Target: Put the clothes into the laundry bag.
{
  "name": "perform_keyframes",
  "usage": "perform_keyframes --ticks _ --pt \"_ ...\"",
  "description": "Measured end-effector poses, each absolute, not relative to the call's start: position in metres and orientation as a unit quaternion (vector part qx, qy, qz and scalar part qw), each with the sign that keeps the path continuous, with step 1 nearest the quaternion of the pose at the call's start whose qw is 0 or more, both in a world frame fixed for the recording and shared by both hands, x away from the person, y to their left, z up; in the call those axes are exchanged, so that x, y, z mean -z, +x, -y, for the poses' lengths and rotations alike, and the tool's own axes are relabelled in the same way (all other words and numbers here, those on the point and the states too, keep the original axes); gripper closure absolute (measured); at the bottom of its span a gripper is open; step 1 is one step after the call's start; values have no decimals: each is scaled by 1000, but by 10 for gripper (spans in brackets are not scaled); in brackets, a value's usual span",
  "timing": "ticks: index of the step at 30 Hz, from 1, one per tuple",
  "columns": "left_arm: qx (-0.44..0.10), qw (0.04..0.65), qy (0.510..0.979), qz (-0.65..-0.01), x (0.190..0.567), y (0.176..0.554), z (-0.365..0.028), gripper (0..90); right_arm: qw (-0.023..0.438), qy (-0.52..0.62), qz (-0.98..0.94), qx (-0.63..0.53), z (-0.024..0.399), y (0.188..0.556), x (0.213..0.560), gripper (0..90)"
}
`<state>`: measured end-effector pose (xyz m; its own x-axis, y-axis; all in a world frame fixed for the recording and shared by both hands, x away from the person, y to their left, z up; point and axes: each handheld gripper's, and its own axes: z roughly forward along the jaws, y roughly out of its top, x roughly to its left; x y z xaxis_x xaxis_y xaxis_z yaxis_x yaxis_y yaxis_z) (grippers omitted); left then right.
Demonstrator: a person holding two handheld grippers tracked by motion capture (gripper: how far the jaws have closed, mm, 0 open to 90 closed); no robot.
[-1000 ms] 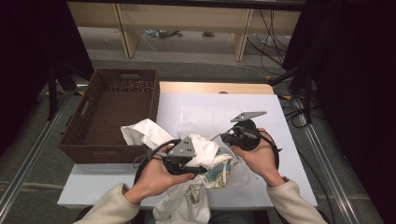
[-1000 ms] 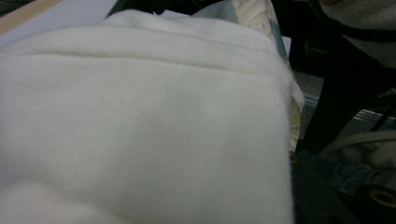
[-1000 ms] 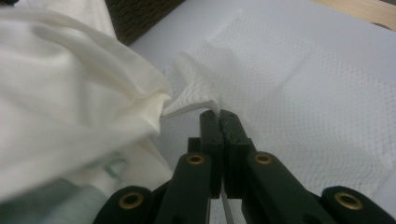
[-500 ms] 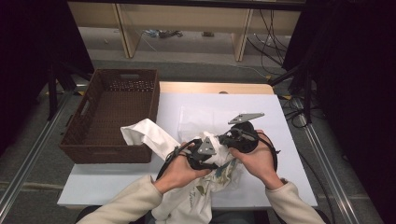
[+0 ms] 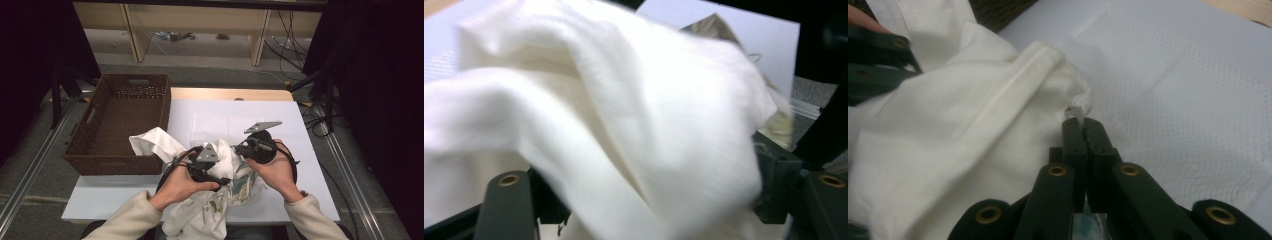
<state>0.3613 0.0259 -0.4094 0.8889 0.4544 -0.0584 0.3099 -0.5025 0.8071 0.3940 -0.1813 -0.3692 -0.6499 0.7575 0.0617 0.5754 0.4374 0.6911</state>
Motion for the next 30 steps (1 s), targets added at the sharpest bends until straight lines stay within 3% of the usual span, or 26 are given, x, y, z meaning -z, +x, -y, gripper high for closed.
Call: perform_keyframes --ticks 8,14,17,20,21,22,23,30 --pt "-105 459 853 -226 386 356 -49 224 135 390 -841 -350 180 394 368 900" --pt "-79 477 842 -238 387 378 -36 216 136 386 -841 -355 180 394 368 900" --pt "-78 458 857 -222 396 387 -18 320 132 388 -839 -357 179 394 369 900" --pt "-104 433 872 -202 405 394 -8 540 125 402 -835 -356 178 392 368 900" --pt "-102 430 875 -198 407 394 -4 642 138 392 -835 -361 179 394 370 900" --pt "-69 434 877 -195 410 391 1 708 132 392 -838 -355 180 394 369 900" --pt "-73 429 881 -187 411 388 4 752 128 395 -837 -356 181 393 368 900" --pt "-46 431 893 -124 414 366 19 792 133 395 -833 -365 183 394 365 900"
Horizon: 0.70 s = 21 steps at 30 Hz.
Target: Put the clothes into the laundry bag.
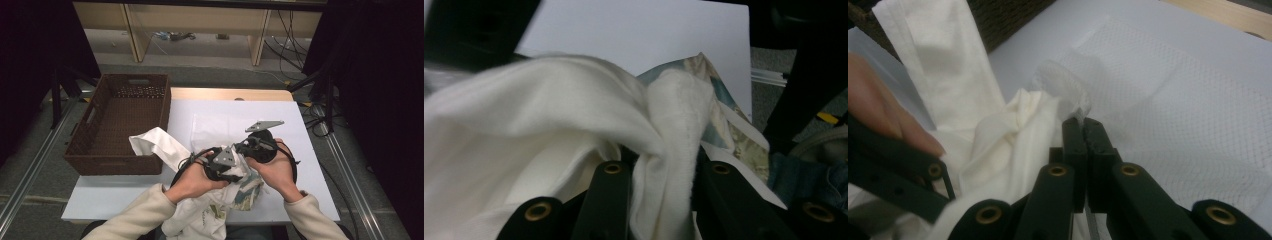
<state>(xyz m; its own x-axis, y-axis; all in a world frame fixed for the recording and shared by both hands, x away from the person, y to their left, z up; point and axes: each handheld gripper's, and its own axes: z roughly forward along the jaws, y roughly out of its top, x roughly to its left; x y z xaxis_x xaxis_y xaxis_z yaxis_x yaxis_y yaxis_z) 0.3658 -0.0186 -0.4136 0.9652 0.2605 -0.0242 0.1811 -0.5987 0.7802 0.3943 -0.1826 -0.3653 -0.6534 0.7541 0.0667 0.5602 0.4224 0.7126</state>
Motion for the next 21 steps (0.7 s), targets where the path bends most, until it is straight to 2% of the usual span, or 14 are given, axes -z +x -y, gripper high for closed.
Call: perform_keyframes --ticks 2,3,7,10,13,16,17,21 --pt "-72 423 894 -126 418 367 22 791 133 382 -836 -370 182 393 364 900" --pt "-69 410 902 -119 421 371 22 790 135 384 -835 -369 181 391 363 900" --pt "-104 390 902 -151 433 394 20 773 127 378 -838 -372 174 383 361 900" --pt "-106 391 899 -166 436 399 18 730 126 373 -841 -371 173 383 362 900" --pt "-97 396 896 -174 434 397 15 625 122 372 -842 -371 173 384 363 900" --pt "-87 414 887 -186 422 388 10 433 134 362 -844 -373 177 387 362 900" --pt "-91 433 875 -199 415 381 4 398 134 364 -844 -370 179 387 361 900" --pt "-109 448 863 -206 394 375 -20 314 129 384 -835 -372 179 387 360 900"
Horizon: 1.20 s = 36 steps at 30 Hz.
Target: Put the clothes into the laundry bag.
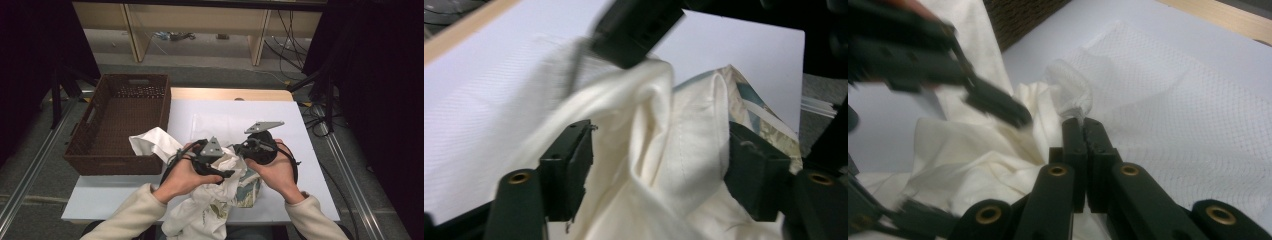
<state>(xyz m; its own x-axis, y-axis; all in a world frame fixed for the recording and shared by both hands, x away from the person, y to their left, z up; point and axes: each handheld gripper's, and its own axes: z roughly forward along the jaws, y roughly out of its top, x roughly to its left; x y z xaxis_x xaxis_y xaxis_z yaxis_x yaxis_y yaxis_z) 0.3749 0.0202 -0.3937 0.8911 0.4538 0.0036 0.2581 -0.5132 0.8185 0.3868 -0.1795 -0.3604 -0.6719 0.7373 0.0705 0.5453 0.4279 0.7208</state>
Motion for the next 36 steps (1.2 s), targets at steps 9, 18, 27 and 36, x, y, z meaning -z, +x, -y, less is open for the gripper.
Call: perform_keyframes --ticks 9,18,27,36 --pt "-107 413 874 -232 414 402 -21 235 133 373 -841 -369 176 386 361 900" --pt "-134 388 889 -205 402 379 2 753 134 381 -837 -370 177 388 364 900" --pt "-127 388 894 -184 414 386 12 758 142 379 -832 -378 175 386 364 900" --pt "-164 385 877 -235 432 410 3 721 113 374 -842 -372 171 381 363 900"
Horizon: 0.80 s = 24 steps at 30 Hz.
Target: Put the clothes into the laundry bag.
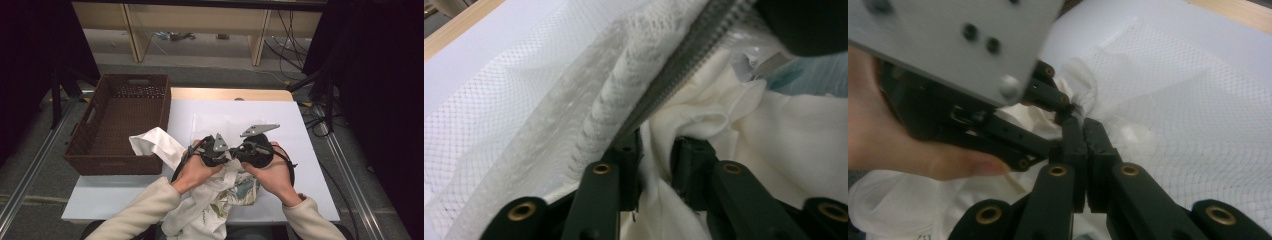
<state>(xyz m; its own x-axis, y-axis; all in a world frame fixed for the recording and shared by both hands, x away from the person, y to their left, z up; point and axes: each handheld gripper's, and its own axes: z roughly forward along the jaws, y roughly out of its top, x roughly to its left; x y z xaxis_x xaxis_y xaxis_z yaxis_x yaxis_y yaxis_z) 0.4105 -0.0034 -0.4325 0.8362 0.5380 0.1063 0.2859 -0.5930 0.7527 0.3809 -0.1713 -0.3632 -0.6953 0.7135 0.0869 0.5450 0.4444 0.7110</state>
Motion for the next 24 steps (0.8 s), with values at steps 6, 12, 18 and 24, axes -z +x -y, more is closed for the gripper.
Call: perform_keyframes --ticks 6,12,18,24 --pt "-151 410 872 -219 413 388 -12 402 125 384 -837 -370 176 384 362 900" --pt "-115 439 870 -193 400 358 -24 300 121 393 -836 -364 176 385 362 900" --pt "-118 397 897 -155 420 360 5 220 132 384 -836 -370 174 385 365 900" --pt "-128 350 917 -138 444 370 28 278 134 369 -842 -370 176 387 366 900"
